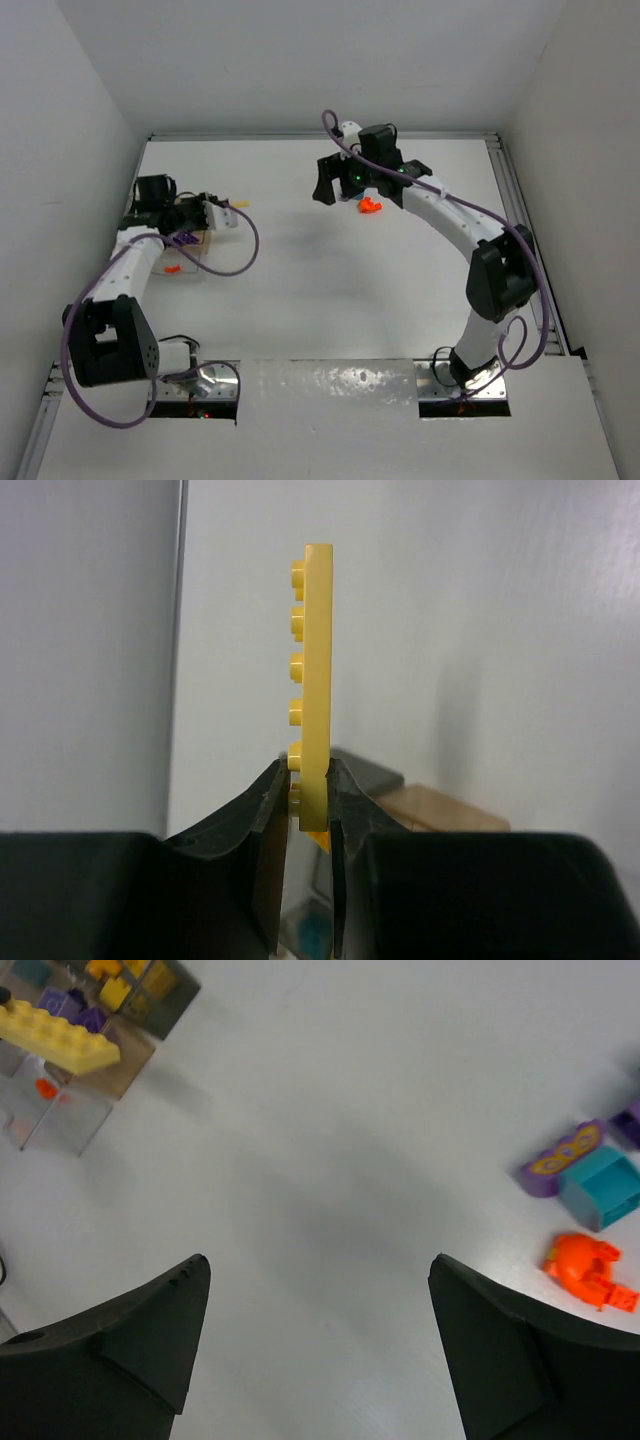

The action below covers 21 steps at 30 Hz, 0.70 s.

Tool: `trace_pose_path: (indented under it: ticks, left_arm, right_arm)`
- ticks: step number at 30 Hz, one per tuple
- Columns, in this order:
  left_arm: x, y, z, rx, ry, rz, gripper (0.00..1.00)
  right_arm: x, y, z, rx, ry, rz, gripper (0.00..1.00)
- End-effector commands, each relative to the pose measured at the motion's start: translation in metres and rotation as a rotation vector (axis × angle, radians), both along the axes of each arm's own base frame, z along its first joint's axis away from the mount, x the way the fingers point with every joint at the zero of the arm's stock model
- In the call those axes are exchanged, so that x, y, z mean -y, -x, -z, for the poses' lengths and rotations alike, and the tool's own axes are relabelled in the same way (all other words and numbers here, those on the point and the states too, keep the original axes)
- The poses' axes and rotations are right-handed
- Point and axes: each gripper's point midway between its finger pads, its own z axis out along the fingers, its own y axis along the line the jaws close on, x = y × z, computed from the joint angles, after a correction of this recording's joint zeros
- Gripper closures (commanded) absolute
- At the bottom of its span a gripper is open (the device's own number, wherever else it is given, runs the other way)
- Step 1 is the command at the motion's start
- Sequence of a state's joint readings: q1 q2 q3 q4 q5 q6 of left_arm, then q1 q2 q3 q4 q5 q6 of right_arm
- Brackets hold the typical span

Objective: Sort the legos into containers by color

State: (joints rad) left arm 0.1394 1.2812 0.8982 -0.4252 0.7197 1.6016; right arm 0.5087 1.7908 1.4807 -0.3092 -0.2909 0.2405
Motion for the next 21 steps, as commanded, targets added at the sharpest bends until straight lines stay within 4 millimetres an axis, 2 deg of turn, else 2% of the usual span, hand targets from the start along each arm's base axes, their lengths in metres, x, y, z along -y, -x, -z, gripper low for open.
trace_pose_path:
  ticks: [1,2,3,4,5,6,7,9,10,12,13,14,19,21]
  left_arm:
    - [-0.049,-0.013,-0.009,-0.145,0.117,-0.244,1.0]
    - [-0.062,-0.017,0.005,-0.25,0.194,-0.334,1.0]
    - [-0.08,-0.02,-0.008,-0.281,0.245,-0.384,1.0]
    - [-0.085,-0.019,0.006,-0.358,0.273,-0.384,1.0]
    - [-0.082,0.0,0.015,-0.425,0.237,-0.304,1.0]
    - [-0.089,-0.001,0.008,-0.398,0.192,-0.246,1.0]
    - [-0.094,-0.003,0.019,-0.376,0.116,-0.169,1.0]
    - [-0.11,-0.017,0.019,-0.331,0.049,-0.175,1.0]
    - [-0.115,-0.025,0.026,-0.312,0.01,-0.133,1.0]
    - [-0.122,-0.04,0.017,-0.278,-0.037,-0.086,1.0]
    - [-0.125,-0.046,0.028,-0.287,-0.051,-0.051,1.0]
    - [-0.129,-0.053,0.03,-0.28,-0.082,-0.012,1.0]
    - [-0.136,-0.065,0.045,-0.263,-0.145,0.049,1.0]
    - [-0.14,-0.063,0.053,-0.276,-0.186,0.074,1.0]
  right_arm:
    - [0.0,-0.01,-0.041,0.141,-0.049,0.025,0.13]
    - [0.001,-0.008,-0.039,0.138,-0.043,0.022,0.13]
    - [0.003,-0.007,-0.036,0.133,-0.037,0.024,0.13]
    - [0.004,-0.006,-0.035,0.135,-0.032,0.026,0.13]
    - [0.004,-0.004,-0.029,0.125,-0.026,0.02,0.13]
    - [0.004,-0.004,-0.027,0.124,-0.026,0.017,0.13]
    - [0.004,-0.002,-0.025,0.119,-0.028,0.014,0.13]
    - [0.003,-0.001,-0.021,0.11,-0.028,0.006,0.13]
    - [0.001,0.0,-0.02,0.1,-0.031,-0.002,0.13]
    - [0.0,0.0,-0.019,0.091,-0.029,-0.008,0.13]
    - [0.0,0.0,-0.019,0.084,-0.025,-0.008,0.13]
    - [0.001,0.002,-0.017,0.074,-0.018,-0.007,0.13]
    - [0.006,0.005,-0.011,0.052,0.005,0.003,0.13]
    - [0.008,0.005,-0.011,0.052,0.012,0.011,0.13]
